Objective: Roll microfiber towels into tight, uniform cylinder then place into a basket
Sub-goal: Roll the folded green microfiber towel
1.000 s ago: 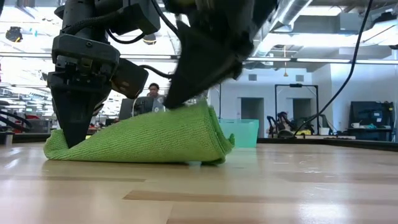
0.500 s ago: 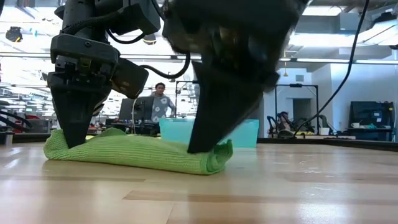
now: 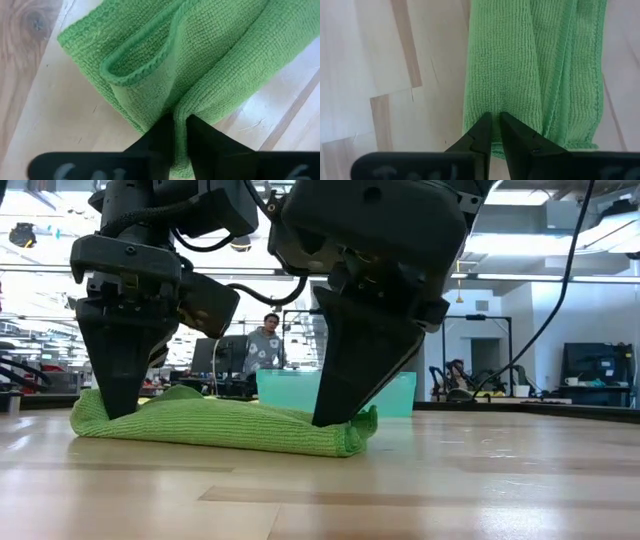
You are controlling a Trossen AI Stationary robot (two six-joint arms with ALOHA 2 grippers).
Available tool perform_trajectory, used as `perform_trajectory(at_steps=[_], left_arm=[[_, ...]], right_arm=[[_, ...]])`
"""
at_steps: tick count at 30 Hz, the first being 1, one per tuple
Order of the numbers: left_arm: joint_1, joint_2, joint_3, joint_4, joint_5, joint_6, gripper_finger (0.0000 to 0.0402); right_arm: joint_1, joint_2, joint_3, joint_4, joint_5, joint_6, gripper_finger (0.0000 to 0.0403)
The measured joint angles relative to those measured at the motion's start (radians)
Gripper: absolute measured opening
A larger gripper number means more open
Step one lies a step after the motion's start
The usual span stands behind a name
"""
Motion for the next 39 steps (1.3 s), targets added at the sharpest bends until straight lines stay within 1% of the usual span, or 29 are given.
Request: perform_trajectory(at_steps=[5,9,13,17,24,28,31,33,35,37,39], left_arm=[[-0.001,0.001,0.000,0.005,0.002,0.010,0.0094],[-0.001,0.001,0.000,0.008,0.009,0.063,0.0122],[0.000,-0.001,0.000,0.007,0.040,0.136,0.0131],[-0.003,-0.031,-0.004,0.005,0.027,0.174,0.0127],[-0.022,-0.134,-0.011,-0.074,-0.109,0.188,0.0119],[-0.074,-0.186,-0.011,-0.161,-0.227,0.189,0.0118],[-0.136,-0.216,-0.011,-0.183,-0.328,0.211,0.0118],[-0.191,-0.223,-0.010,-0.167,-0.390,0.246,0.0118],[-0.250,-0.221,-0.011,-0.117,-0.451,0.296,0.0118],[-0.298,-0.209,-0.022,-0.005,-0.502,0.357,0.0118],[-0.333,-0.192,-0.046,0.107,-0.521,0.427,0.0118]], right_arm=[[0.000,0.000,-0.001,-0.007,-0.003,-0.008,0.0065],[-0.002,0.000,-0.002,-0.007,-0.004,-0.048,0.0065],[-0.011,0.000,-0.002,-0.012,-0.013,-0.055,0.0065],[-0.011,0.000,-0.003,-0.012,-0.013,-0.063,0.0065],[-0.013,0.001,-0.003,-0.013,-0.008,-0.062,0.0065],[-0.013,0.001,-0.003,-0.013,-0.008,-0.062,0.0065],[-0.013,0.002,-0.004,-0.013,-0.008,-0.062,0.0065],[-0.013,0.002,-0.004,-0.013,-0.008,-0.062,0.0065],[-0.013,0.002,-0.004,-0.013,-0.008,-0.062,0.0065],[-0.013,0.002,-0.004,-0.013,-0.008,-0.062,0.0065],[-0.014,0.002,-0.004,-0.011,-0.008,-0.062,0.0065]])
